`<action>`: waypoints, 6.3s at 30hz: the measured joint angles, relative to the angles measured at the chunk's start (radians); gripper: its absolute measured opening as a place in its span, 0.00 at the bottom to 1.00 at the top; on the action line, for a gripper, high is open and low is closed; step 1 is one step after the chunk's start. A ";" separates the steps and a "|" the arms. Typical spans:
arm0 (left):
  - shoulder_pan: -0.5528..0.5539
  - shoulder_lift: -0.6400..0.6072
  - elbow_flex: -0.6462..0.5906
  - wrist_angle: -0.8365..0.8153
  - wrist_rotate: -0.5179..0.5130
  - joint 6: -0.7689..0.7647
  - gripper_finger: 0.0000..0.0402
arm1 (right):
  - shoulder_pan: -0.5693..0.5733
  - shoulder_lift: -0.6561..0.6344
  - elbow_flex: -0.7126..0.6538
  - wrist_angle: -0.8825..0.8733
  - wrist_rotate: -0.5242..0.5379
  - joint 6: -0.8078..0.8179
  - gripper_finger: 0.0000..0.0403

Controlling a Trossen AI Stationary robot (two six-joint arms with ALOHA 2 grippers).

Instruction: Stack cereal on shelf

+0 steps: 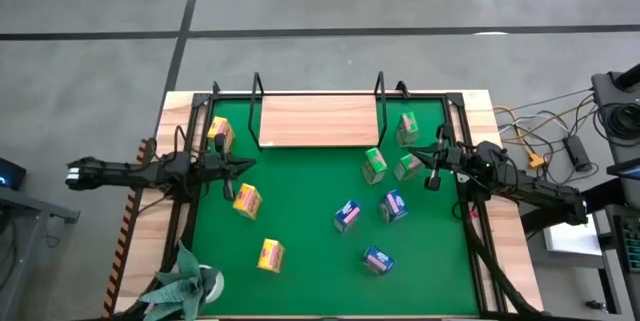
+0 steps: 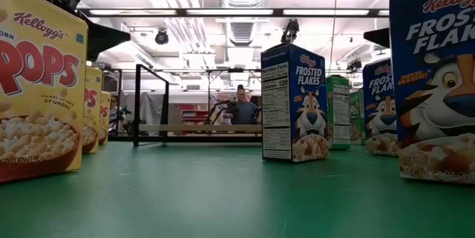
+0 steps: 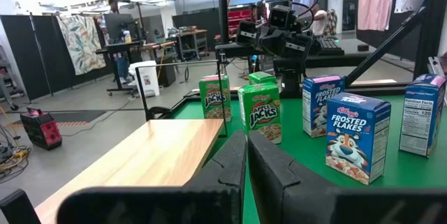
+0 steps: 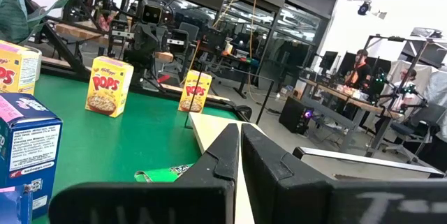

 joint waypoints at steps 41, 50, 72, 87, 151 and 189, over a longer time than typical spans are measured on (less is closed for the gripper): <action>0.000 0.000 0.000 0.000 0.000 0.000 0.00 | 0.000 0.000 0.000 0.000 0.000 0.000 0.02; 0.000 0.000 0.000 0.000 0.000 0.000 0.00 | 0.000 0.000 0.000 0.000 0.000 0.000 0.02; 0.000 0.000 0.000 0.000 0.000 0.000 0.00 | 0.000 0.000 0.000 0.000 0.000 0.000 0.02; 0.000 0.000 0.000 0.064 0.000 -0.157 0.00 | 0.000 0.000 0.000 0.000 0.000 0.075 0.02; -0.001 0.361 0.399 0.264 0.196 -0.189 0.00 | 0.000 0.564 0.535 -0.065 0.081 0.573 0.02; 0.000 0.478 0.424 0.041 0.192 0.001 0.00 | 0.359 1.175 1.197 -0.843 0.075 0.591 0.02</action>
